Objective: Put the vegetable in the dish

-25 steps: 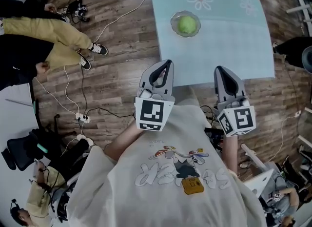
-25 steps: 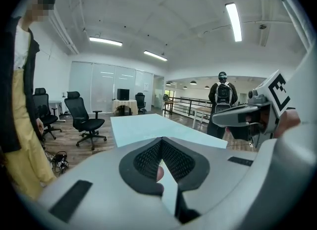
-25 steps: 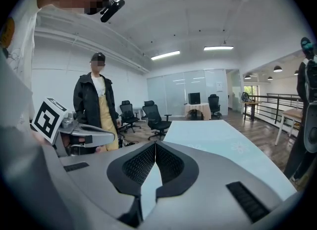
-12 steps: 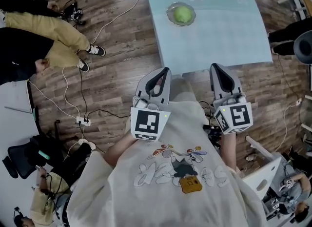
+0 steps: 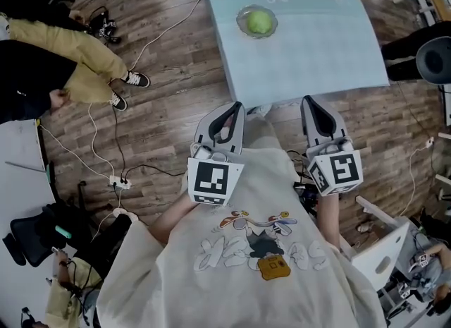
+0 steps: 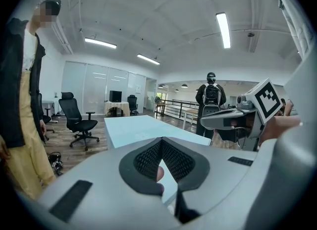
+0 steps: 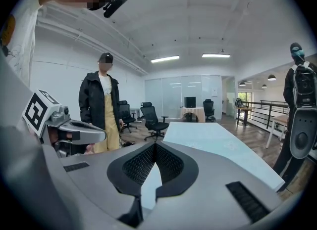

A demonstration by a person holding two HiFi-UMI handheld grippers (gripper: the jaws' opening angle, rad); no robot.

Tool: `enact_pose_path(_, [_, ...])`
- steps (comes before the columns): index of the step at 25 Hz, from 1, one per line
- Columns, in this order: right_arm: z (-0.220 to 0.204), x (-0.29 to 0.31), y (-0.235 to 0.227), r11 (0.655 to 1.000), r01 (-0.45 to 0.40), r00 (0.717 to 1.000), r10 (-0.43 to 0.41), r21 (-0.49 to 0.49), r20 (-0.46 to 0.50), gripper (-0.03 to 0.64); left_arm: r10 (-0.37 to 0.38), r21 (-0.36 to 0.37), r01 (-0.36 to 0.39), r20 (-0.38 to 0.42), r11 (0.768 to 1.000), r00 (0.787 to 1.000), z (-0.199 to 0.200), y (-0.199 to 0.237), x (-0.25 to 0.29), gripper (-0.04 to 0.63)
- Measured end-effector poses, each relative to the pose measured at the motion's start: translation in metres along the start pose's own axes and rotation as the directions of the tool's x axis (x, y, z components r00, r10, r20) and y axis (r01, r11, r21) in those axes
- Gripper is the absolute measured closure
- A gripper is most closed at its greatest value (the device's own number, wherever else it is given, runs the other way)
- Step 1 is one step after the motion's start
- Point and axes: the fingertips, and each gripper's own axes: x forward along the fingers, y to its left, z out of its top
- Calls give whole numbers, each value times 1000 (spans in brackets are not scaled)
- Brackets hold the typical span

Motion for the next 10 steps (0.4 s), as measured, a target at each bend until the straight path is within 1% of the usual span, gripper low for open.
enact_pose_path(4, [4,1,-4,1000,11,1000,-11,-7,-1,595,5,-1,-5,15,1000,1000,6,4,3,588])
enact_pose_path(10, [0,-3,4,1000,19,1000,-19,-13,-10,595,-2,0,2,16,1000,1000,6,3,-3,588])
